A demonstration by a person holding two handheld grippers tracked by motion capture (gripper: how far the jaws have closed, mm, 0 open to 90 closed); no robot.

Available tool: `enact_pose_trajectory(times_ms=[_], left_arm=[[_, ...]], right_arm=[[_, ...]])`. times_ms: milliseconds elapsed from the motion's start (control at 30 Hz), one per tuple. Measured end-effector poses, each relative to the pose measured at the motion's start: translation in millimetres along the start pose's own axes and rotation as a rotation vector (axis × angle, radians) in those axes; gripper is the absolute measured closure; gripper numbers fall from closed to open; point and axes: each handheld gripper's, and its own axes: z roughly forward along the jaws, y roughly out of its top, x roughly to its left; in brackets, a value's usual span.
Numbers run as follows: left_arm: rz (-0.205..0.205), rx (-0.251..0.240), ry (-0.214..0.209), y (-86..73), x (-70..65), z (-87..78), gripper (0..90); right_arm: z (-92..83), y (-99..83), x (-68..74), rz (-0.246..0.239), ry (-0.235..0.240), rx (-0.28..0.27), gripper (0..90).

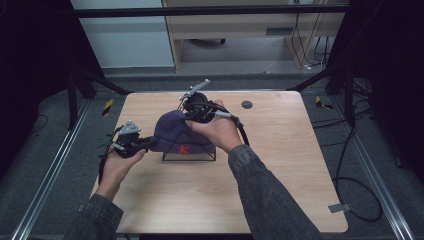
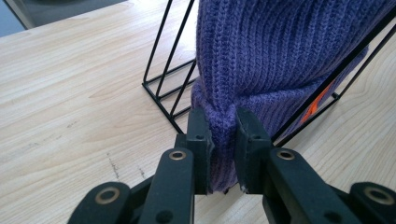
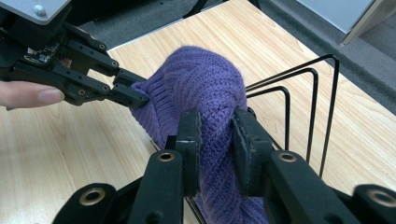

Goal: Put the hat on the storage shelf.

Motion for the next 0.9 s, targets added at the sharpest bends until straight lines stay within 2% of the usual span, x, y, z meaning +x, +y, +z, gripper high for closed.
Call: enact_pose_trajectory(times_ms=[433,800,900], left_arm=[[0.014,0.016,0.004,-3.6,-2.3,5.2,77.1],[0.015,0.049,0.015,-6.5,-1.2,7.4,76.1],[0.01,0.045,0.024,-8.6,-3.4,7.7,76.1]], right_arm=[[-9.0,1.4,0.7,0.008,0.0,-0.032,63.5],[-23.1,-2.8,-2.6,0.024,-0.024,-0.054,61.2],[-27.6,-4.9,-3.9,0.026,-0.028,-0.059,60.8]])
